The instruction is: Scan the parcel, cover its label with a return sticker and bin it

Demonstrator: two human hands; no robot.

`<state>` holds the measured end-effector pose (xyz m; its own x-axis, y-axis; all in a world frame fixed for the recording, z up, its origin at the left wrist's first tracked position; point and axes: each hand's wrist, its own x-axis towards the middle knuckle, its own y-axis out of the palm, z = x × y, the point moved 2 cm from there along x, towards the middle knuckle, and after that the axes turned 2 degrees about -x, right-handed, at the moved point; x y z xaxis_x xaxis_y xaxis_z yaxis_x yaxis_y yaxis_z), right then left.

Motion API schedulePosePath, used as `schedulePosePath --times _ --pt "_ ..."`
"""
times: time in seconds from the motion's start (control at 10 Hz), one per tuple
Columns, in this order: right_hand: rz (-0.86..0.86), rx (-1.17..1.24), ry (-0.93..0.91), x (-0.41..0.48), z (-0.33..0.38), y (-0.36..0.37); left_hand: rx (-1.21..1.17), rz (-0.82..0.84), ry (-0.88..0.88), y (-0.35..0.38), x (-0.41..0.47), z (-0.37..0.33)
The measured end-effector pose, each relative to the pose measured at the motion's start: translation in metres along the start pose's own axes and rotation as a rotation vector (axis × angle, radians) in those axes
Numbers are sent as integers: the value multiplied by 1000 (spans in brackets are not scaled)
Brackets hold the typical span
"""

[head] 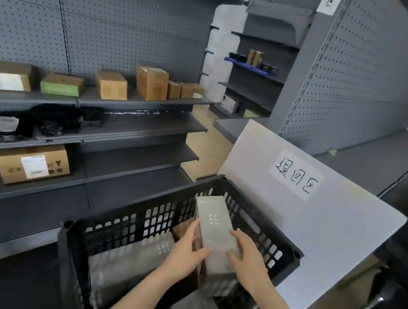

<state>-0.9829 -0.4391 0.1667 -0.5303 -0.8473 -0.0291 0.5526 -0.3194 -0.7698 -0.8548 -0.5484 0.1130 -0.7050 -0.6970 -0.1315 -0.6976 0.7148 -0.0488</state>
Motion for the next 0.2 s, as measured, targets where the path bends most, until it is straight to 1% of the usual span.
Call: schedulePosePath --times 0.1,0.2 --pt "-22 5 -31 1 1 0 88 -113 -3 -13 -3 -2" --pt "-72 22 -75 -1 12 -1 118 -212 6 -27 -15 -10"
